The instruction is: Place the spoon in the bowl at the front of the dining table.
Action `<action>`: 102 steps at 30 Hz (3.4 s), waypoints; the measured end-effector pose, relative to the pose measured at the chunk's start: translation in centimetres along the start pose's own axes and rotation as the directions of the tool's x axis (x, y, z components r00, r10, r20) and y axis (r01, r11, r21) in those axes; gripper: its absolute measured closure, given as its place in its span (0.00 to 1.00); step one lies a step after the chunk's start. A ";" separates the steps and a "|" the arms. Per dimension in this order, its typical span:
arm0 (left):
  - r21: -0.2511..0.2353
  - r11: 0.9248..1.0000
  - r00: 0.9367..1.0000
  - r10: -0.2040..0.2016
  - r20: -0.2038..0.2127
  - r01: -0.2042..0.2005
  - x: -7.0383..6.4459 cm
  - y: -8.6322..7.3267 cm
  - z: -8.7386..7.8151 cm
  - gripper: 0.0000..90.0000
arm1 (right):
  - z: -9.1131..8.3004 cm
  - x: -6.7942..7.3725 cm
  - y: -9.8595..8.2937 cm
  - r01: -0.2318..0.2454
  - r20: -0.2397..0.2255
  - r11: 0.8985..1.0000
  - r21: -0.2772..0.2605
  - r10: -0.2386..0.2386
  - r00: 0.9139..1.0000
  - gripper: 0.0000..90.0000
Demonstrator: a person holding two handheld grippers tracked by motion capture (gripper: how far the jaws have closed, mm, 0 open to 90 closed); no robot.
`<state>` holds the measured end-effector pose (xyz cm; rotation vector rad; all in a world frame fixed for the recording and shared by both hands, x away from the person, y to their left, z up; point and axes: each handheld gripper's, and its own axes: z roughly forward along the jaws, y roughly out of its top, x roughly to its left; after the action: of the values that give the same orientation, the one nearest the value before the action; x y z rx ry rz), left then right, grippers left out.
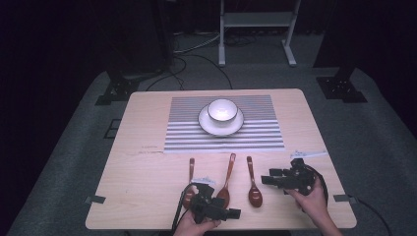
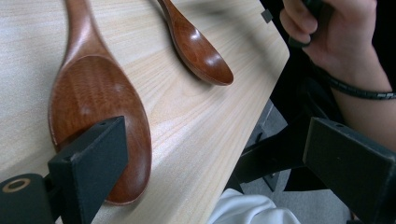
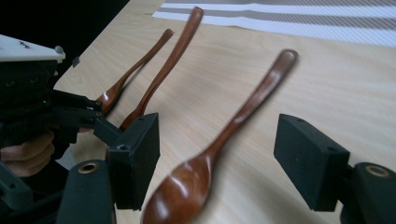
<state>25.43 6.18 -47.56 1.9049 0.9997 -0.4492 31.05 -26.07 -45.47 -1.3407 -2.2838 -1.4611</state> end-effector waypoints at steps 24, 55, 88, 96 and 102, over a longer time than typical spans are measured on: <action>-0.009 1.000 1.000 0.011 0.001 -0.011 0.0 -0.1 0.0 0.06 | 6.4 2.0 6.6 0.067 0.002 0.982 0.179 -0.069 0.998 0.34; -0.025 1.000 1.000 -0.013 0.012 0.013 0.5 0.0 -0.2 0.06 | 10.4 1.6 9.0 0.027 -0.003 0.977 0.213 -0.027 1.000 0.75; -0.242 0.970 0.995 0.006 -0.105 -0.031 1.0 1.5 -4.3 0.06 | 5.8 -0.2 15.1 -0.178 -0.081 0.984 0.012 0.179 0.981 0.92; -0.242 0.970 0.994 0.004 -0.110 -0.030 1.2 1.5 -4.4 0.06 | 5.5 -0.4 16.2 -0.182 -0.053 0.983 -0.012 0.181 0.982 0.92; -0.239 0.971 0.993 0.003 -0.117 -0.031 1.2 1.5 -4.3 0.06 | 5.2 -0.4 17.3 -0.187 -0.036 0.982 -0.039 0.185 0.982 0.92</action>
<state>26.96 10.01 -45.30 1.7342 1.0619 -0.1977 45.59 -19.78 -36.76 -1.4853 -2.0555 -1.4655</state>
